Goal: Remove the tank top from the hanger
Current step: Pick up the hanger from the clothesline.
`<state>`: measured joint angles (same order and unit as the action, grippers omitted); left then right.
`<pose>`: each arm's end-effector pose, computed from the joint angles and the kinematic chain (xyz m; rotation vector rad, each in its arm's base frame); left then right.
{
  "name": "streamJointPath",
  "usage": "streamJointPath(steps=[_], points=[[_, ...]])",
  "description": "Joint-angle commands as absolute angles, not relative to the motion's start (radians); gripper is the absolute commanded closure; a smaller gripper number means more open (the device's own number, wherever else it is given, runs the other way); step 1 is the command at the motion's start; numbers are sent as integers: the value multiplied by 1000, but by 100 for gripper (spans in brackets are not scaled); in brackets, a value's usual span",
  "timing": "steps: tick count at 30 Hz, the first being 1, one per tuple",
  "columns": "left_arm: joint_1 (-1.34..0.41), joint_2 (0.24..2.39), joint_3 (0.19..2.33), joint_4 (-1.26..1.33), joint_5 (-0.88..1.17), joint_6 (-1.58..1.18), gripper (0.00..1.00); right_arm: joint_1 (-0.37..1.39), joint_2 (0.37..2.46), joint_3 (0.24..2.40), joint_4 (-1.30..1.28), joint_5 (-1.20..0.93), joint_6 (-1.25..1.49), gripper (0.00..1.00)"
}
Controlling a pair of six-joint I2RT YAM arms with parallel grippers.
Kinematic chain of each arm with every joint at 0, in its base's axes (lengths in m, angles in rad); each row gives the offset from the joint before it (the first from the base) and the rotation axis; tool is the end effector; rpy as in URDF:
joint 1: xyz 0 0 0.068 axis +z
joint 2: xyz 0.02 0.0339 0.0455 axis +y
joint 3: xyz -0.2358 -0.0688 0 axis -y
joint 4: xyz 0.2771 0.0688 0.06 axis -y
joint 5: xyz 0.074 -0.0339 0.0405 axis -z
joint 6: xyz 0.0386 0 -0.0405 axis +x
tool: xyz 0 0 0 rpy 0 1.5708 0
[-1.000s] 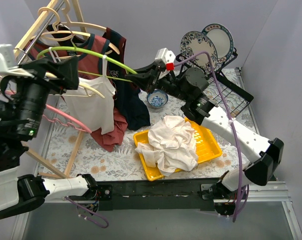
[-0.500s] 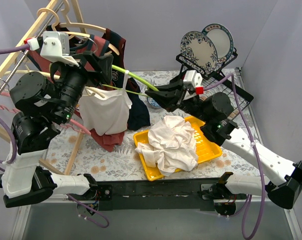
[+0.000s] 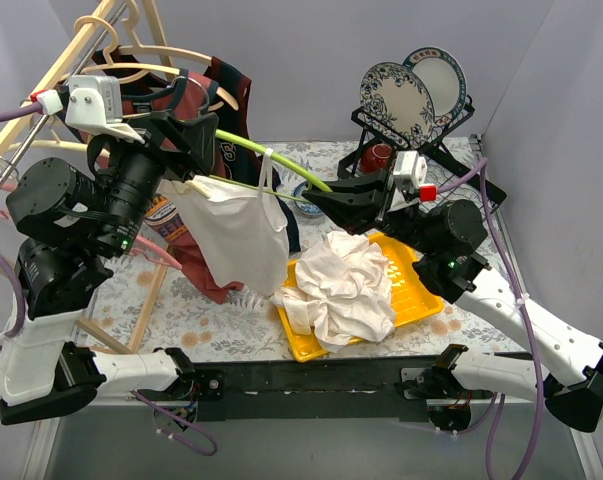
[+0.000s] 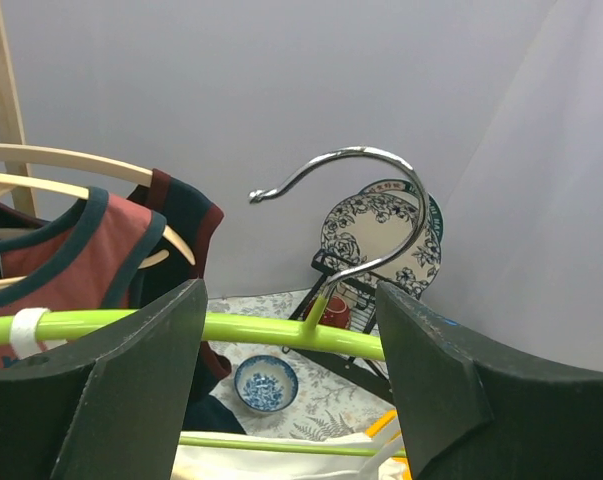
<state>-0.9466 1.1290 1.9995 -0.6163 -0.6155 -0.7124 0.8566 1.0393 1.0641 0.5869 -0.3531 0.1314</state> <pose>0.1081 -0.1119 0.6037 -0.3865 1.3814 -0.9806 0.1643 0.2099 0.4469 -0.6754 0.8132 1.0688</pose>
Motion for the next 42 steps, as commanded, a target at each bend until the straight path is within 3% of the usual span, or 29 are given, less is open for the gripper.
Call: streamJointPath(steps=[1,5,9,15,19,20,21,26,28,30,33,34,35,37,42], points=[[-950,1137,1985,-594,-565,-701,33,853,1015,1072,696,-393,152,99],[-950,1144,1971,-584,-546,-693,33,853,1005,1057,704,-410,161,99],[-950,1155,1965,-587,-545,-687,57,853,991,1049,703,-416,163,99],[-950,1164,1967,-581,-529,-699,77,853,991,1043,651,-402,158,99],[-950,1175,1977,-595,-529,-706,100,853,980,1006,603,-347,193,99],[-951,1175,1976,-597,-535,-706,100,853,976,1000,592,-333,212,99],[-950,1178,1976,-598,-538,-704,100,853,963,996,581,-321,221,92],[-951,1175,1971,-595,-549,-696,100,854,910,982,512,-255,239,89],[-950,1170,1970,-591,-551,-696,100,853,888,977,488,-224,236,74],[-950,1166,1965,-588,-546,-703,100,853,874,979,463,-204,224,67],[-950,1160,1965,-587,-512,-719,100,853,868,988,445,-193,213,71],[-950,1160,1967,-588,-494,-727,100,853,868,989,439,-193,209,76],[-951,1160,1970,-591,-480,-735,100,853,867,992,442,-195,206,89],[-951,1163,1988,-600,-457,-758,100,853,865,992,446,-199,198,93],[-950,1178,2046,-638,-486,-773,100,853,850,1015,379,-170,212,53]])
